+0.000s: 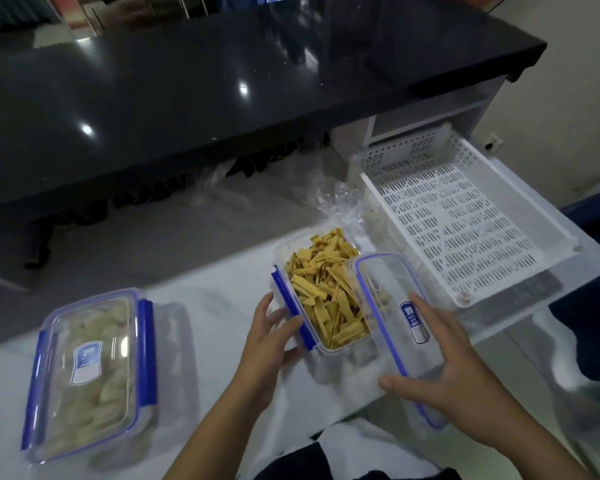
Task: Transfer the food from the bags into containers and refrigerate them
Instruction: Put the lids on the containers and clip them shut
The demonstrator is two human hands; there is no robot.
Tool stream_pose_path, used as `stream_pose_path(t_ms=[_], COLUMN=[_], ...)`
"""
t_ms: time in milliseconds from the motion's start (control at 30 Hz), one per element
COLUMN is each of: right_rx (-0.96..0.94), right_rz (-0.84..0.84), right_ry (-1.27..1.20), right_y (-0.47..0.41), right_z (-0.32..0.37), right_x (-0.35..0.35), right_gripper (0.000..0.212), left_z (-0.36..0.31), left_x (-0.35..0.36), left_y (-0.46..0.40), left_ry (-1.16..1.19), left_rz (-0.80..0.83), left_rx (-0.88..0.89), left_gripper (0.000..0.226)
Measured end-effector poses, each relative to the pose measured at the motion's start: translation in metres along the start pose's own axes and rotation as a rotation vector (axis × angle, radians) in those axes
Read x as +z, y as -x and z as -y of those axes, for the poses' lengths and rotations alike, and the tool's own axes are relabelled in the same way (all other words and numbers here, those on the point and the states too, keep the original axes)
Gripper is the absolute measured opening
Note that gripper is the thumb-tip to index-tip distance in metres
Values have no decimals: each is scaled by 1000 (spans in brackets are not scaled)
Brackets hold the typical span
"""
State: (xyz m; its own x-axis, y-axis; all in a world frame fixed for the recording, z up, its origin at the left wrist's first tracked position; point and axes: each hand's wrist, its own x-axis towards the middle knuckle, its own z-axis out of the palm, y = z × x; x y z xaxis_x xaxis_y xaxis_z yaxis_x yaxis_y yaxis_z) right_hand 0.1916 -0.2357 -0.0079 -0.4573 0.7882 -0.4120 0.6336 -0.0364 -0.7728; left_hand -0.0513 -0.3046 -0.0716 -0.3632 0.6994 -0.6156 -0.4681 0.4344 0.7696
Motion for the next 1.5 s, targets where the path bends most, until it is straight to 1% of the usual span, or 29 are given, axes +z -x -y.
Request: stream_pose_path(t_ms=[100, 200, 267, 333, 400, 467, 533, 600, 667, 733, 800, 967, 1100, 1267, 1500], right_rx=[9, 33, 69, 96, 78, 47, 46, 36, 14, 12, 5, -54, -35, -34, -32], right_rz=[-11, -33, -41, -36, -26, -14, 18, 37, 31, 48, 71, 107, 148, 86, 83], right_ry=[38, 61, 130, 308, 534, 733, 865, 920, 939, 948, 973, 967, 964, 853, 783], right_y=[-2, 0, 3, 7, 13, 19, 25, 29, 27, 19, 6, -20, -12, -1, -37], right_z=[0, -1, -1, -3, -3, -4, -5, -7, -11, -10, -6, 4, 11, 19, 22], right_x=[-1, -1, 1, 2, 0, -7, -15, -20, -18, -13, -4, 15, 5, -10, 35], right_gripper=[125, 126, 124, 122, 120, 117, 112, 111, 112, 112, 111, 104, 110, 113, 109], left_z=[-4, -7, -5, 2, 12, 21, 28, 33, 35, 35, 34, 29, 27, 25, 19], left_x=[7, 13, 14, 14, 11, 7, 4, 0, -4, -8, -10, -12, -13, -11, -9], left_y=[-10, -17, -15, -8, 2, 10, 13, 13, 12, 12, 14, 16, 16, 16, 16], left_ry=[43, 23, -11, -6, 61, 148, 213, 279, 297, 231, 170, 143, 163, 144, 121], left_rz=[26, 5, -16, -18, 8, 37, 43, 13, -11, -8, 3, -3, -8, -19, -16], left_rx=[19, 40, 63, 74, 64, 32, 3, -2, 9, 34, 41, 19, 4, -7, -5], left_gripper=[62, 67, 74, 76, 77, 83, 91, 96, 86, 67, 59, 62, 60, 58, 61])
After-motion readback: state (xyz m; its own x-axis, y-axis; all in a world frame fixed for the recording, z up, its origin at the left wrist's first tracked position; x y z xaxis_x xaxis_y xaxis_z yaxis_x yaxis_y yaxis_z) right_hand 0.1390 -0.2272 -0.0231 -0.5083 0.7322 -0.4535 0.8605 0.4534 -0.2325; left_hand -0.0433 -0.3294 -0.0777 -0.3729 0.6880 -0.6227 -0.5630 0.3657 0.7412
